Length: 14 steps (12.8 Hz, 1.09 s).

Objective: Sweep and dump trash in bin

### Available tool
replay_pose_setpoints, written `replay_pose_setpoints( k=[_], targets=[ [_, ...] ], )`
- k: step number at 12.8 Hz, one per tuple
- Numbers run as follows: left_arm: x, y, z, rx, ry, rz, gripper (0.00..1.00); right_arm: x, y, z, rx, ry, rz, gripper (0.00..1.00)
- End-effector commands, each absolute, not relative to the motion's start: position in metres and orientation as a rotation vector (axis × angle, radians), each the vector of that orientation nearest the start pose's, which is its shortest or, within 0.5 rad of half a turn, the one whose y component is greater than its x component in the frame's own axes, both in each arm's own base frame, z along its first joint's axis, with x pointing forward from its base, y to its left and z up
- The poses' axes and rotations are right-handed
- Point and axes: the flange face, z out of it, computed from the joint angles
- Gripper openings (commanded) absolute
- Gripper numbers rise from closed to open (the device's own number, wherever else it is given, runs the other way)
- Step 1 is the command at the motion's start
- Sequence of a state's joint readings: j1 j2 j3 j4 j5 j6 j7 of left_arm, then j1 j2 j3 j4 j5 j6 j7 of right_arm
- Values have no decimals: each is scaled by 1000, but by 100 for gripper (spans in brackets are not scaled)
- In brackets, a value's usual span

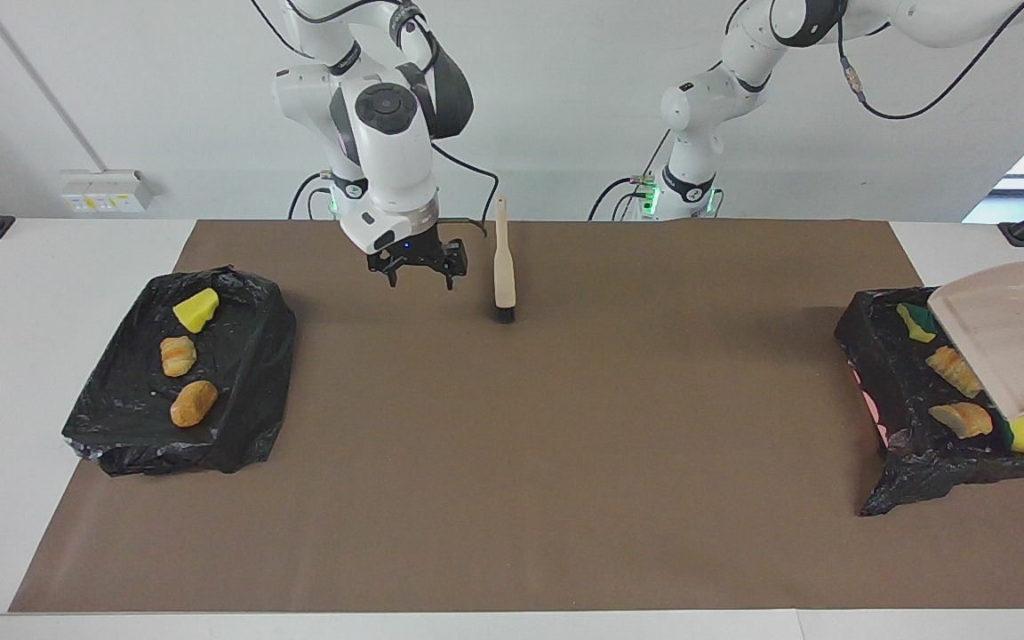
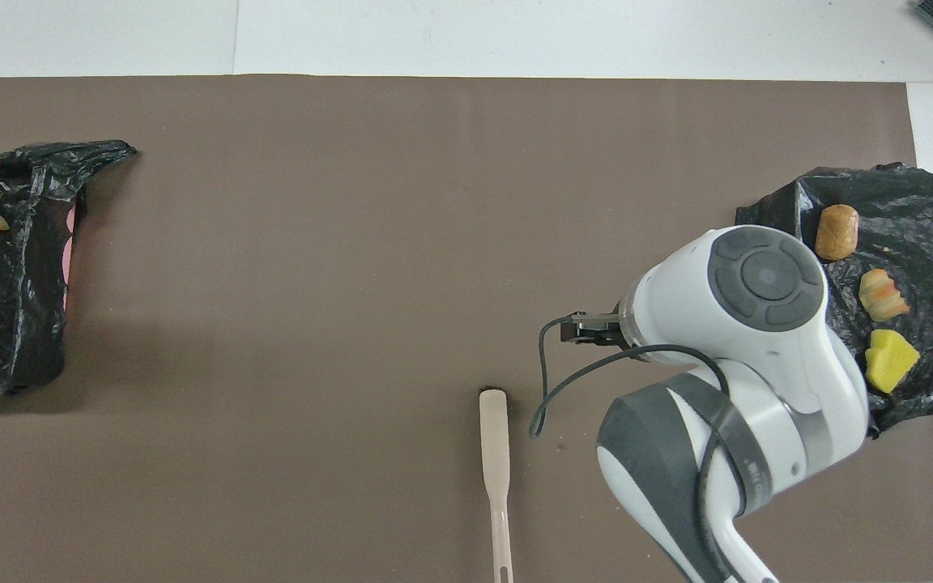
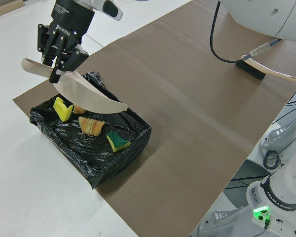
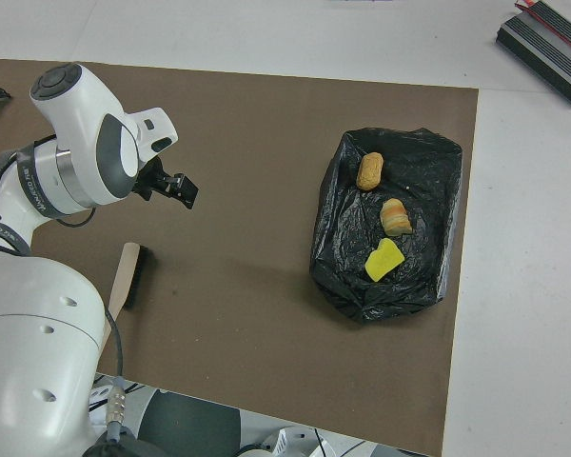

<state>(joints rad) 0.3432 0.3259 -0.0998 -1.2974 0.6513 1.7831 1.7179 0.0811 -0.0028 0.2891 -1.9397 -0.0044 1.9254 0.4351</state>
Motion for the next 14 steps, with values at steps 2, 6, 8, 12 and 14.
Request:
replay_pose_setpoints(
  k=[2, 6, 8, 12, 14],
  targets=[
    [637, 177, 576, -2064, 1835, 411, 0, 549, 146, 539, -3182, 68, -82, 100],
    [650, 74, 524, -2315, 1696, 312, 0, 555, 94, 583, -3189, 35, -102, 100],
    [652, 21, 493, -2485, 1523, 271, 0, 547, 67, 607, -3190, 111, -112, 100],
    [636, -112, 460, -2779, 1168, 189, 0, 541, 18, 629, -3176, 72, -45, 100],
    [624, -181, 443, -2895, 961, 171, 0, 533, -4, 654, -3170, 110, -11, 100]
  ],
)
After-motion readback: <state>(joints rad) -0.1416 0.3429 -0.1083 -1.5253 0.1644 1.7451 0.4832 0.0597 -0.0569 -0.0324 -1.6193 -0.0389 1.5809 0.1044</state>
